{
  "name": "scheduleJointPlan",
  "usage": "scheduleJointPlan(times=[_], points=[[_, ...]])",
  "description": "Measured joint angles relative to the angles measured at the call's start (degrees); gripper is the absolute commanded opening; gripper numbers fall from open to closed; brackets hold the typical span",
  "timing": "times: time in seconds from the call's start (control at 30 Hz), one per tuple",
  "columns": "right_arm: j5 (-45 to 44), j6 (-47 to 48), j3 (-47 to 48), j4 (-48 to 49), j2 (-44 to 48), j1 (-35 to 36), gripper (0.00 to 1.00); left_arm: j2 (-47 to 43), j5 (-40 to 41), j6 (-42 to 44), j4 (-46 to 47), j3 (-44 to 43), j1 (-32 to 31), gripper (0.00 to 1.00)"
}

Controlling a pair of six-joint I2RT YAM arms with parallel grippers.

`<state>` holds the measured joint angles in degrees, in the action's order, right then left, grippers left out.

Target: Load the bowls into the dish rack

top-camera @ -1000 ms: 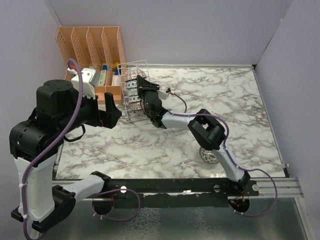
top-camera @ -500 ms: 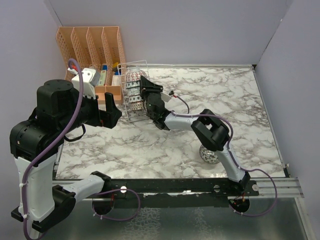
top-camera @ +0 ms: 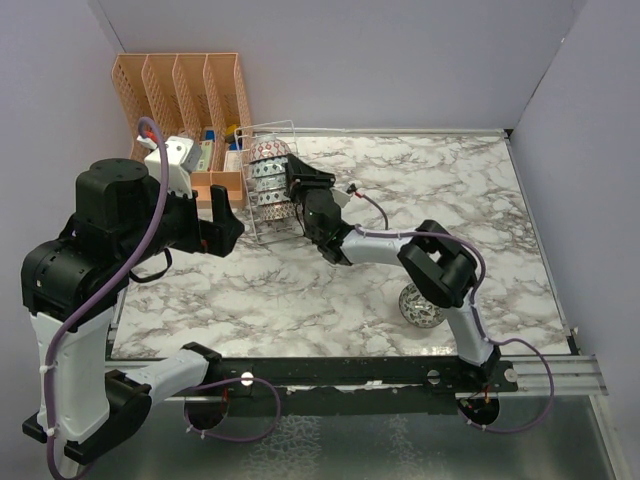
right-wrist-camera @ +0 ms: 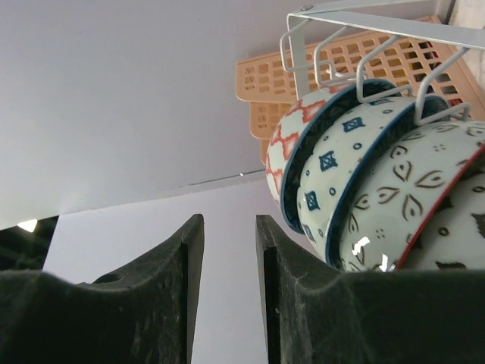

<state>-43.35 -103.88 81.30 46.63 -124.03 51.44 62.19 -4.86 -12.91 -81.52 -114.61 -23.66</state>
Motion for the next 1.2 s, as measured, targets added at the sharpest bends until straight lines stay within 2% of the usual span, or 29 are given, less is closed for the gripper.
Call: scheduleJointPlan(times=[0.27, 0.43, 0.57, 0.77, 0.9, 1.03, 1.2], points=[[4.39, 1.25, -9.68, -2.47, 8.22, 0.11, 0.35, 0.00, -0.07, -0.02, 0.00, 0.33, -0.07, 0.99], [8.76, 4.83, -16.72, -13.29, 21.75, 0.26, 0.44, 0.42, -0.20, -0.07, 0.00, 0.28, -0.07, 0.99], [11.56, 9.27, -17.62, -31.56, 33.97, 0.26, 0.51, 1.09, -0.72, -0.20, 0.07, -0.39, -0.07, 0.99], [13.20, 17.51, -16.02, -64.08, 47.04, 0.31, 0.53, 2.34, -1.79, -0.48, 0.50, -1.07, -0.07, 0.99], [13.33, 23.69, -10.82, -84.80, 48.17, 0.33, 0.58, 2.97, -2.05, -0.72, 0.63, -1.09, -0.07, 0.99], [14.38, 28.26, -7.56, -99.82, 47.50, 0.33, 0.61, 3.13, -2.12, -0.87, 0.96, -1.09, -0.09, 0.99], [17.00, 30.36, -9.20, -112.06, 44.78, 0.33, 0.59, 3.13, -2.14, -0.96, 1.01, -1.09, -0.09, 0.99]])
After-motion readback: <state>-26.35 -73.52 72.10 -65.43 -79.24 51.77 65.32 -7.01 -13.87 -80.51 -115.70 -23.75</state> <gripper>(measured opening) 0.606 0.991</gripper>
